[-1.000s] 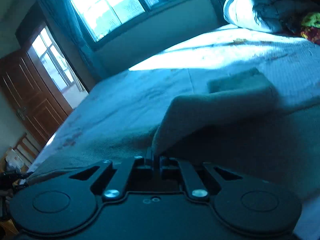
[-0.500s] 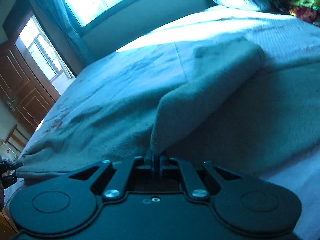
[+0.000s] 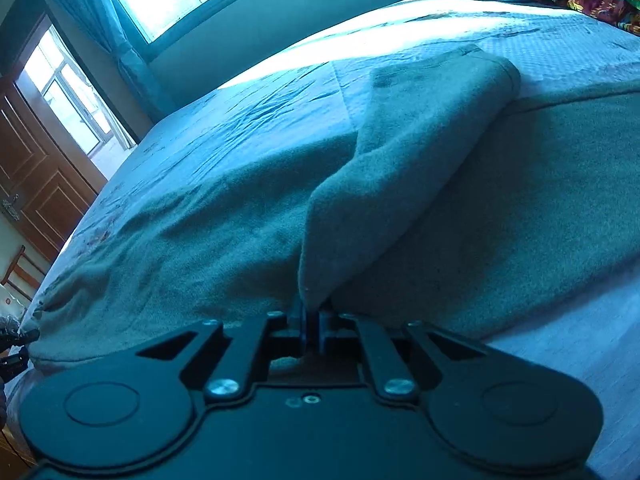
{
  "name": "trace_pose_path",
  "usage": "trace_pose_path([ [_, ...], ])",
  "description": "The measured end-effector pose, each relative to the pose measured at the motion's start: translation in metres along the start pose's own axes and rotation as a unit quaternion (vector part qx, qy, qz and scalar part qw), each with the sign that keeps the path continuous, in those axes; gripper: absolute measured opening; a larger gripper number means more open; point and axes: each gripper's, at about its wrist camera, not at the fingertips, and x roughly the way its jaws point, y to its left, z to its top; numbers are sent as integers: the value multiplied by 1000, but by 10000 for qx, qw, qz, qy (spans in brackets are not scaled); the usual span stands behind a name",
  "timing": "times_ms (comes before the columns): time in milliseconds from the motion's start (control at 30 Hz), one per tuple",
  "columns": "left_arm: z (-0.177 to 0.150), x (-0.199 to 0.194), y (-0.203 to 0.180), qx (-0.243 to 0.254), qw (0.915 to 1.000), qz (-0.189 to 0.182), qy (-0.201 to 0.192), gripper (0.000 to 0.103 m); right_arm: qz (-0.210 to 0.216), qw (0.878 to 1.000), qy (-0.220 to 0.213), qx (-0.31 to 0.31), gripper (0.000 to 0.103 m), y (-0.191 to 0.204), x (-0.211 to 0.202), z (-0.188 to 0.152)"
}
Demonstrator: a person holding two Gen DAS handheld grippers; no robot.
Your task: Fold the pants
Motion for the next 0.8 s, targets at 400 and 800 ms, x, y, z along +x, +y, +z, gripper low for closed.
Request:
trace_pose_path([
  [400,0,-20,-13,-53,9988,-46,-480,27,95,9998,-86,-135,12,-2,-22,5],
  [800,-1,-19,3,54,9986,24,-524,20,139,9999,-96,-10,12,-4,-19,5],
])
